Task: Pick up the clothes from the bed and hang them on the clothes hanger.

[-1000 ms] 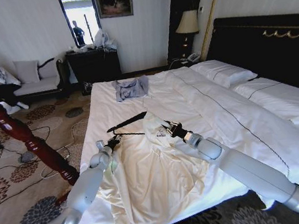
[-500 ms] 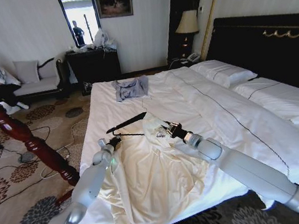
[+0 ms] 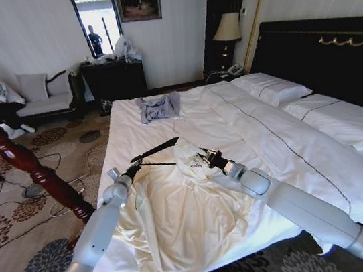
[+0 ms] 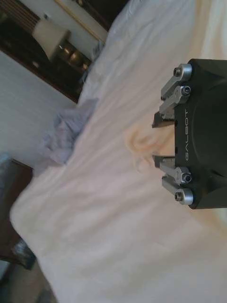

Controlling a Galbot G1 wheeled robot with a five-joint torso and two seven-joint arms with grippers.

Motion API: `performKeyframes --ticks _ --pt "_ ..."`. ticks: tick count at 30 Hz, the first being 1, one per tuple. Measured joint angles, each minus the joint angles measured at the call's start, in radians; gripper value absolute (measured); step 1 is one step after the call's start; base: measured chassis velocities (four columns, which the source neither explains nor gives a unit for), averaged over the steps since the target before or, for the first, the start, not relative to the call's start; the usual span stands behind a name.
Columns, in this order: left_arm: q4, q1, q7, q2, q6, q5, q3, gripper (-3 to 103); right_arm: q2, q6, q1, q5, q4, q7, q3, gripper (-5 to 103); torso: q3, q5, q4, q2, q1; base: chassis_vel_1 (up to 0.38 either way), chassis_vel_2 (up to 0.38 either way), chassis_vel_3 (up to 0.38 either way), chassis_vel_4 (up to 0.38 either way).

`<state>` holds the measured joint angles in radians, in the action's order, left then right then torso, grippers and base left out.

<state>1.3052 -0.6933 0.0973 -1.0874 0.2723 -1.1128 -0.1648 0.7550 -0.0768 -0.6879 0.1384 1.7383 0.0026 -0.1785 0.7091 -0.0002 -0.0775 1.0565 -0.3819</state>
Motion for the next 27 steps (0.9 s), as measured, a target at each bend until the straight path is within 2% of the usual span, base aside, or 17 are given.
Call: performKeyframes --ticks 1,2,6,8,10,11,15,18,20,21,24,26,27 --pt "-0.010 0.004 -0.002 -0.004 0.003 -0.011 0.002 40 0.001 0.000 0.003 0.001 0.000 0.000 -0.002 19 0.000 0.0000 0.0000 0.000 0.000 0.000 0.000 0.000 0.000" --pt "-0.010 0.004 -0.002 -0.004 0.003 -0.011 0.002 40 0.001 0.000 0.003 0.001 0.000 0.000 -0.002 19 0.000 0.0000 0.0000 0.000 0.000 0.000 0.000 0.000 0.000" --pt "-0.043 0.026 -0.015 -0.036 0.009 -0.023 0.023 61 0.004 -0.002 0.017 0.004 -0.001 0.000 -0.011 19 0.000 0.0001 -0.0005 0.000 0.000 0.000 0.000 0.000 0.000" --pt "-0.049 0.029 -0.016 -0.041 0.009 -0.022 0.025 61 0.005 -0.002 0.018 0.005 -0.001 0.000 -0.011 19 0.000 0.0002 -0.0005 0.000 0.000 0.000 0.000 0.000 0.000" --pt "-0.079 0.047 -0.019 -0.062 0.009 -0.021 0.034 72 0.005 -0.004 0.020 0.010 0.001 0.000 -0.012 19 0.000 0.0002 -0.0002 0.000 0.000 0.000 0.000 0.000 0.000" --pt "-0.079 0.047 -0.019 -0.062 0.009 -0.021 0.034 72 0.005 -0.004 0.020 0.010 0.001 0.000 -0.012 19 0.000 0.0002 -0.0002 0.000 0.000 0.000 0.000 0.000 0.000" --pt "-0.125 0.082 -0.022 -0.088 0.008 -0.026 0.049 92 0.004 -0.005 0.019 0.012 0.005 0.001 -0.013 19 0.000 0.0003 -0.0002 0.000 0.000 0.000 0.000 0.000 0.000" --pt "-0.151 0.100 -0.022 -0.103 0.007 -0.027 0.053 94 0.003 -0.007 0.016 0.014 0.010 0.002 -0.013 19 0.000 0.0004 -0.0003 0.000 0.000 0.000 0.000 0.000 0.000" --pt "-0.175 0.114 -0.022 -0.116 0.007 -0.026 0.058 85 -0.001 -0.009 0.012 0.016 0.014 0.003 -0.010 19 0.000 0.0002 -0.0003 0.000 0.000 0.000 0.000 0.000 0.000" --pt "-0.175 0.114 -0.022 -0.116 0.007 -0.026 0.058 85 -0.001 -0.009 0.012 0.016 0.014 0.003 -0.010 19 0.000 0.0002 -0.0003 0.000 0.000 0.000 0.000 0.000 0.000" --pt "-0.200 0.126 -0.021 -0.135 0.007 -0.023 0.059 68 -0.010 -0.011 0.005 0.020 0.021 0.004 -0.001 19 0.000 0.0003 -0.0004 0.000 0.000 0.000 0.000 0.000 0.000" --pt "-0.202 0.126 -0.021 -0.137 0.007 -0.022 0.059 68 -0.011 -0.012 0.004 0.022 0.023 0.004 0.000 19 0.000 0.0003 -0.0004 0.000 0.000 0.000 0.000 0.000 0.000" --pt "-0.204 0.125 -0.021 -0.137 0.007 -0.022 0.058 57 -0.013 -0.014 0.000 0.026 0.027 0.006 0.003 19 0.000 0.0003 -0.0003 0.000 0.000 0.000 0.000 0.000 0.000"
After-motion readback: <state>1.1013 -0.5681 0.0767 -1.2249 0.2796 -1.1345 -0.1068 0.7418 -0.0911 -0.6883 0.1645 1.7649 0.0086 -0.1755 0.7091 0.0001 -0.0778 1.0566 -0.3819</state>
